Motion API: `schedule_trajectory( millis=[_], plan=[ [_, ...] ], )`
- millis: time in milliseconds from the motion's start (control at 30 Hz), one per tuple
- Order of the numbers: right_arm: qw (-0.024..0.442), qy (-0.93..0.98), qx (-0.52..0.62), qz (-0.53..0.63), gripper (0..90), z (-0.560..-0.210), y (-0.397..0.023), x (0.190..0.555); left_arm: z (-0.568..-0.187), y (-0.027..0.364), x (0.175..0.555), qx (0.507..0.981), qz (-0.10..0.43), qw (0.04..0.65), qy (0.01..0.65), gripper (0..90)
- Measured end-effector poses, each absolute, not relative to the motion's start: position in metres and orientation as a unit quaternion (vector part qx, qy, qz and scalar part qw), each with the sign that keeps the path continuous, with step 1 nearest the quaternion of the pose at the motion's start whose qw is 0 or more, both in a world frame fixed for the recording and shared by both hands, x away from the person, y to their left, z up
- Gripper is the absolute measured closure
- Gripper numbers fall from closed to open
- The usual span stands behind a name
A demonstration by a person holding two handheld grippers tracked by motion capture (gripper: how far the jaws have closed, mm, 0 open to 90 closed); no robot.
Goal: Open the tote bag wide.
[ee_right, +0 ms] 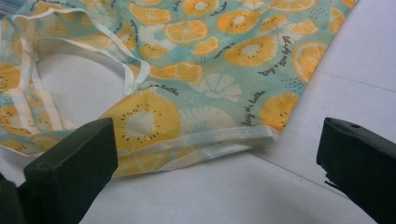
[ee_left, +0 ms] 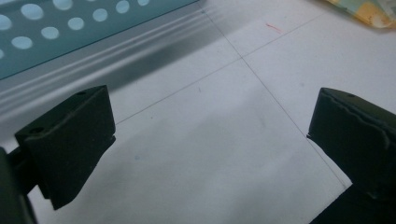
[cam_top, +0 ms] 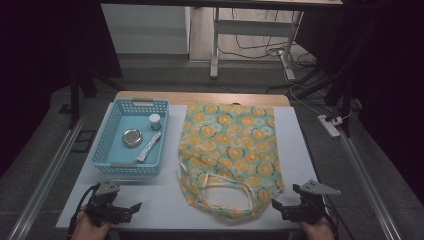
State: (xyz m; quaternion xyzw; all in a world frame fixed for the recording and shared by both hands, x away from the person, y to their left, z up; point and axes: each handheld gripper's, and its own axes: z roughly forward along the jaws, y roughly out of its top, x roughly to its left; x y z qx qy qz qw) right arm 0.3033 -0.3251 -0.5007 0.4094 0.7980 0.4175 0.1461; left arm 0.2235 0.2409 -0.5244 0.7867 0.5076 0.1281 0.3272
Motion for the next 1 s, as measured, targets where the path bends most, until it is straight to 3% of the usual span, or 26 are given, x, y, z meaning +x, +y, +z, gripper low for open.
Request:
schedule_trajectory(
  millis=[1000],
  plan=[
    [0.151,0.807,0.389,0.417,0.0,-0.497,-0.3195,0.3011,-0.5243,0.2413,0.2228,0.786,0.129,0.33,0.506,0.1]
  ],
)
